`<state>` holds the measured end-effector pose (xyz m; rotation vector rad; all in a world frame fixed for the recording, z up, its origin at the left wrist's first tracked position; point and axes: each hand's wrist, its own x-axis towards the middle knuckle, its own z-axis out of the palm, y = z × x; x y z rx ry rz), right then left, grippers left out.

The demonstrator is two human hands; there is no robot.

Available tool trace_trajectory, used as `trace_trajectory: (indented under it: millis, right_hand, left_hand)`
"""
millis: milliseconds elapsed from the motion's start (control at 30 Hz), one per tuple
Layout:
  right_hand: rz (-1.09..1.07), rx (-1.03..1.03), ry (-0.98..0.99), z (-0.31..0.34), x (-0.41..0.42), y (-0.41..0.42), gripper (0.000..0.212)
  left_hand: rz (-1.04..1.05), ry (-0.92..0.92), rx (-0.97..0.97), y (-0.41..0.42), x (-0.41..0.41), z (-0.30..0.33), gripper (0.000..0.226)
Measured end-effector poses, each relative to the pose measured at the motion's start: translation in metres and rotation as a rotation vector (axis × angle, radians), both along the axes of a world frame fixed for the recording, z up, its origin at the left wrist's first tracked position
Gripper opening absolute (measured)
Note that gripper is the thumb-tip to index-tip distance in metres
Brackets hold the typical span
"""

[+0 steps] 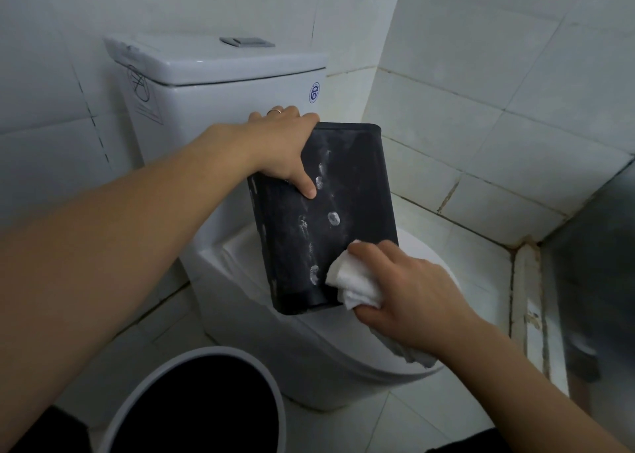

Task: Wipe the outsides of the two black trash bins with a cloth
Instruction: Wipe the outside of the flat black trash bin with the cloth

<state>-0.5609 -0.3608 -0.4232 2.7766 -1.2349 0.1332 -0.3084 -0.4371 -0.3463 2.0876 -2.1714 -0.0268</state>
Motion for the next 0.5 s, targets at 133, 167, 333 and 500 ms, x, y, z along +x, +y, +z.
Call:
trace_trajectory:
  millis: [133,167,333,500]
  right_hand:
    - [0.095,0.090,-0.002,-0.006,0.005,0.010,0.063]
    - [0.083,0.071,-0.003,-0.006,0.003,0.008,0.063]
    - [-0.091,-0.022,-0.028,0.004,-0.012,-0.011,0.056]
    - [0.042,0.004,0.027,0.006,-0.004,-0.005,0.063]
  left_hand:
    - [-0.003,0.006,0.008,-0.001,0.001,-0.001,0.102]
    - [-0.006,0.009,0.006,-0.001,0.001,-0.001,0.102]
    - [-0.009,0.015,0.004,0.001,0.001,0.000,0.100]
    - [-0.023,-0.004,0.005,0.001,-0.002,0.001,0.100]
